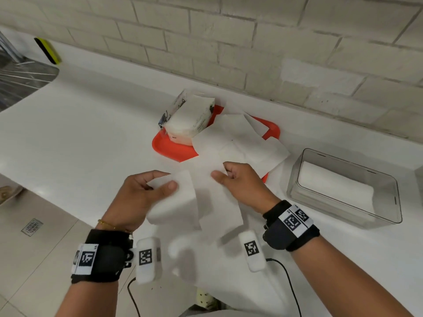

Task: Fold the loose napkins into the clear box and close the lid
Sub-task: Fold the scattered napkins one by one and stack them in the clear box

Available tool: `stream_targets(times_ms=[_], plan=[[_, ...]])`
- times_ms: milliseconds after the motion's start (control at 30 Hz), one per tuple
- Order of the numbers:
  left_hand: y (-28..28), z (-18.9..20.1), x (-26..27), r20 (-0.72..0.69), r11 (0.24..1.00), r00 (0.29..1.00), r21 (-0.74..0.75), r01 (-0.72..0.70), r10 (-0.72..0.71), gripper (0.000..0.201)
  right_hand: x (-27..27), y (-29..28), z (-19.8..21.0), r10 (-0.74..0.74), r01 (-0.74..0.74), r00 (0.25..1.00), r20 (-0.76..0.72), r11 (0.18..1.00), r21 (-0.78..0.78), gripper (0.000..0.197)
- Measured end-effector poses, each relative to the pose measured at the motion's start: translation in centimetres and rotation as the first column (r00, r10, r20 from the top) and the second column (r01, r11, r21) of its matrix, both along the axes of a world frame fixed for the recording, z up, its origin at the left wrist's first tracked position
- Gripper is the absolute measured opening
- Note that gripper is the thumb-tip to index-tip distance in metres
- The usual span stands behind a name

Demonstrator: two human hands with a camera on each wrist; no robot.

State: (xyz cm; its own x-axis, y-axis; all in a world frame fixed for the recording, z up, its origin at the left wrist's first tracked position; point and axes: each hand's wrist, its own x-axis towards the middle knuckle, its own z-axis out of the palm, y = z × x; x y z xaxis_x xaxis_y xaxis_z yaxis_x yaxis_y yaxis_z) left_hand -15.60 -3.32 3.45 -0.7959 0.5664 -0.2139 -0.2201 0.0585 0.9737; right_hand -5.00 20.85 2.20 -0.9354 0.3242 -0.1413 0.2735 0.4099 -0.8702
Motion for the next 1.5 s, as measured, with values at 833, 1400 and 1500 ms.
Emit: stream_targets(times_ms=[833, 1400, 1500], plan=[[6.5, -1.9, 2.5, 0.092, 0.977, 0.974, 0.029, -0.210, 0.207, 0.025, 1.5, -2.4, -1.8, 0.077, -0.073, 0.997, 0.016, 0.981, -0.178, 0.040], [1.8, -6.5, 4.0, 0.399, 0.994, 0.911, -0.043, -0.100, 0.108, 0.035, 1.1, 0.7, -3.9, 0.011, -0.072, 0.985, 0.170, 0.933, 0.352, 0.020], [0.4, -7.2, 3.6, 0.438, 0.988, 0.888, -0.010, -0.153, 0.142, 0.042, 1.1, 3.5, -5.7, -0.135, -0.084, 0.929, 0.345, 0.831, 0.551, 0.067]])
